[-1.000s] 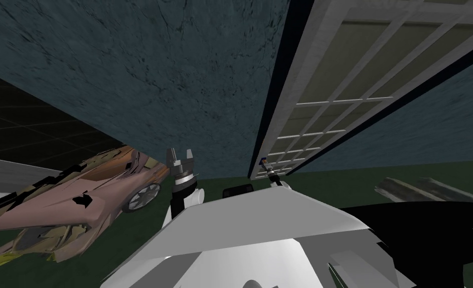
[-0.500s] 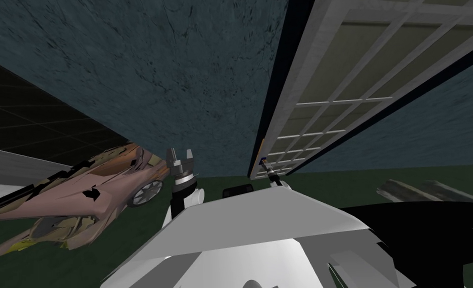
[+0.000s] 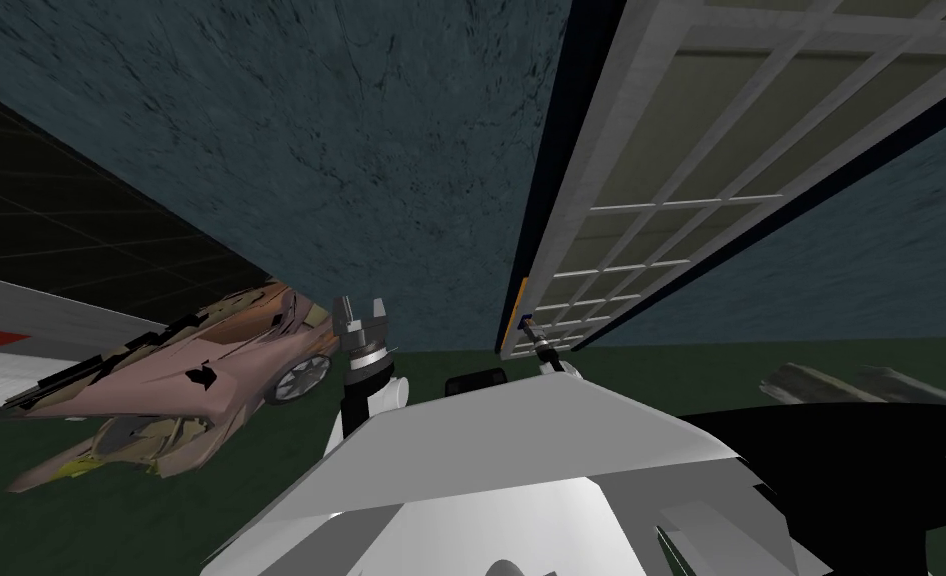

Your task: Pull the door open

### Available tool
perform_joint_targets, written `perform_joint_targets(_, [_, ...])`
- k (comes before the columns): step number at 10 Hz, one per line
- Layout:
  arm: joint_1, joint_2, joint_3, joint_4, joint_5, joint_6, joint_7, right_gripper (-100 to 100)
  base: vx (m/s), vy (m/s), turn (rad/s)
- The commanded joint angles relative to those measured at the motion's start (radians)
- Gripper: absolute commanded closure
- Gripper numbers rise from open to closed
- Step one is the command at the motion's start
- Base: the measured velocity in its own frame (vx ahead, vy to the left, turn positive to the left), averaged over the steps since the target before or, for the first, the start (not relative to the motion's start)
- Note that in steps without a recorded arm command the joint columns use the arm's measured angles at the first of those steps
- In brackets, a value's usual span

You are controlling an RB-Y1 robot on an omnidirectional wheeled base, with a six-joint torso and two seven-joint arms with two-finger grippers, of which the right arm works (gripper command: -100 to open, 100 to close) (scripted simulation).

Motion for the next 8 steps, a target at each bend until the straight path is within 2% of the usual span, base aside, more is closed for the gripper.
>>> perform_joint_targets(1, [0.0,0.006,0.009,-0.003,-0.009,0.0,-0.037,100,-0.037,-0.014,0.03])
perform_joint_targets(8, [-0.009,0.005,0.04,0.001,-0.067,0.005,-0.222,100,-0.043,-0.017,0.044])
